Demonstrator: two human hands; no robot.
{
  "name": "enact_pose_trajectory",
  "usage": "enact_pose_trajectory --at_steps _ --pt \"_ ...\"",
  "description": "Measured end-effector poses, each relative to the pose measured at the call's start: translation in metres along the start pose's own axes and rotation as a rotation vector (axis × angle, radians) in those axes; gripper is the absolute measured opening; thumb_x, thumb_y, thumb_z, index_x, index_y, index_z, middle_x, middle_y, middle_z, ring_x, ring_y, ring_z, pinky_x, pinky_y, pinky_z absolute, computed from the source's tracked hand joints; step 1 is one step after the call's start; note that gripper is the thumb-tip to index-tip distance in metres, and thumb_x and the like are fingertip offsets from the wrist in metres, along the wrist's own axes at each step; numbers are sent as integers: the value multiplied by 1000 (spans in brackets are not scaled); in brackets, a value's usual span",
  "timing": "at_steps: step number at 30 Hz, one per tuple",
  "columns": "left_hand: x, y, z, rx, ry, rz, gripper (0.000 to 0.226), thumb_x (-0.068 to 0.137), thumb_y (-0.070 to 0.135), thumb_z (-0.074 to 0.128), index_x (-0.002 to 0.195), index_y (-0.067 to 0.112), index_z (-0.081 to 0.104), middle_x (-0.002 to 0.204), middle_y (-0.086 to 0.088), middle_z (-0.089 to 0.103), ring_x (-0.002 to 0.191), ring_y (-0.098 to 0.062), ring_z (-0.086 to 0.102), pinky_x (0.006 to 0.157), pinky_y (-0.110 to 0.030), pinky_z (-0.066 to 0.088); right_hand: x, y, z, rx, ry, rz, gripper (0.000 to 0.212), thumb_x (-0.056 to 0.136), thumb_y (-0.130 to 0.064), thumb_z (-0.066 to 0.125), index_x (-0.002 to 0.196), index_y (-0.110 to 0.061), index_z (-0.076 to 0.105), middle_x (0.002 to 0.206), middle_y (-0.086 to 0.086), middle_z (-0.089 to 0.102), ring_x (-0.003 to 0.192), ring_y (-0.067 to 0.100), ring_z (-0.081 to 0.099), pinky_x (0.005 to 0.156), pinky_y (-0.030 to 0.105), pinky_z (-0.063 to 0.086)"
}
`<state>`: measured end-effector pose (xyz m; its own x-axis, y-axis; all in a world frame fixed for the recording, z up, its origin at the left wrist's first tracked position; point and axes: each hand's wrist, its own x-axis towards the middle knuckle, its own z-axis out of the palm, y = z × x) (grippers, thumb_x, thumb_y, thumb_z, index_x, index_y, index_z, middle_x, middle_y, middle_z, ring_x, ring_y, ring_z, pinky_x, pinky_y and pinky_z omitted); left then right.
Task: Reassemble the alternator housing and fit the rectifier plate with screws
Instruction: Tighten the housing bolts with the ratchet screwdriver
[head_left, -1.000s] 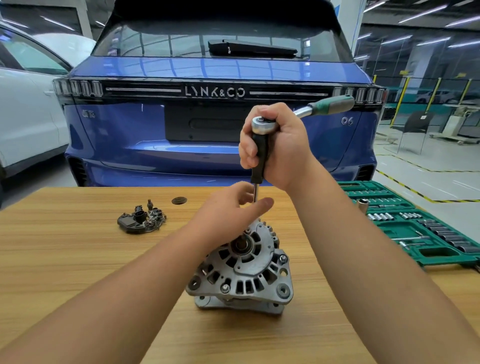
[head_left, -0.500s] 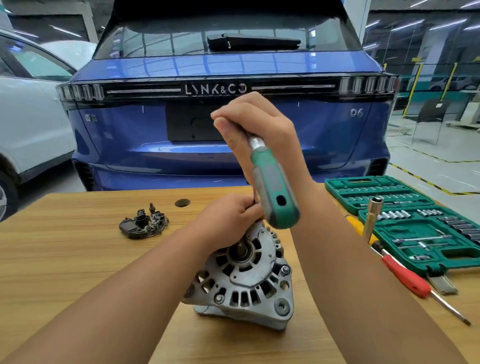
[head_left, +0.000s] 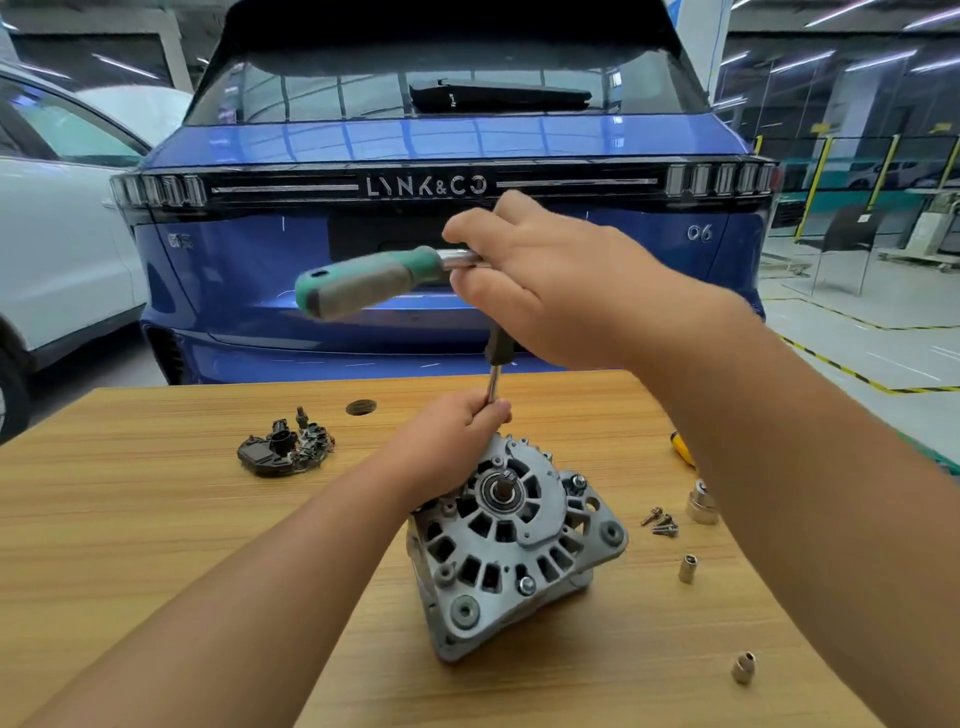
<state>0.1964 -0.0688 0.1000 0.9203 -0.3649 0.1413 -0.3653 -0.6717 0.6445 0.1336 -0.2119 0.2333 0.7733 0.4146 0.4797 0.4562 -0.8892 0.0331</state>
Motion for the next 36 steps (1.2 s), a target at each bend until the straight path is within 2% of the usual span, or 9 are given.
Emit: enact_pose_trajectory --at_steps 4,8,11,17,22,25,27,30,36 --pt "-6 2 3 -53 -4 -3 26 106 49 43 105 37 66 105 8 72 95 -14 66 79 -25 47 10 -1 -15 -55 -46 59 48 102 -55 40 79 -17 58 68 -4 60 62 17 52 53 32 30" --pt "-8 0 2 -115 1 25 22 105 52 43 114 44 62 109 23 69 103 0 63 85 -28 47 16 -1 -13 837 -143 338 29 99 -26 56 104 1 66 74 9 76 68 14 72 65 24 48" --pt "-10 -1 1 -186 18 41 24 104 54 42 112 44 63 111 26 68 106 8 60 92 -27 47 12 -5 6 1599 -65 443 12 100 -17 51 106 -6 54 81 15 73 77 25 74 81 35 49" --pt "-5 0 2 -180 37 -4 34 105 50 44 101 31 72 95 20 74 88 3 67 85 -30 51 4 -11 43 2201 365 418 22 102 -16 54 81 -19 49 76 -1 65 77 17 61 75 30 45" --pt "-3 -2 2 -177 27 -4 41 106 49 43 94 24 73 90 14 76 86 -6 70 80 -33 50 -3 -15 70 1926 640 41 12 104 -14 49 100 -20 58 109 8 67 92 28 65 85 41 48" --pt "-5 -1 3 -207 22 7 37 107 45 42 91 28 71 80 27 72 72 8 65 71 -27 47 -1 -13 80 1427 803 -60 20 101 -9 53 115 -15 67 124 8 64 108 31 67 90 48 56" --pt "-6 -2 5 -217 40 45 35 108 37 44 87 32 71 74 31 69 64 9 61 67 -28 51 1 -7 83 1094 883 -151 25 96 6 57 117 -5 68 126 17 57 115 19 63 94 39 54" --pt "-5 -8 5 -268 47 38 28 108 40 44 110 32 71 110 -3 75 91 -14 62 70 -23 54 0 -2 84 840 837 -188 34 87 23 52 112 7 69 114 20 52 100 8 54 89 20 46" --pt "-9 -5 3 -320 21 54 45 112 39 31 126 14 66 115 11 72 99 13 62 77 1 41 -13 -2 73 953 544 -202 49 86 -27 35 130 -18 57 115 -7 36 96 6 45 79 28 43"
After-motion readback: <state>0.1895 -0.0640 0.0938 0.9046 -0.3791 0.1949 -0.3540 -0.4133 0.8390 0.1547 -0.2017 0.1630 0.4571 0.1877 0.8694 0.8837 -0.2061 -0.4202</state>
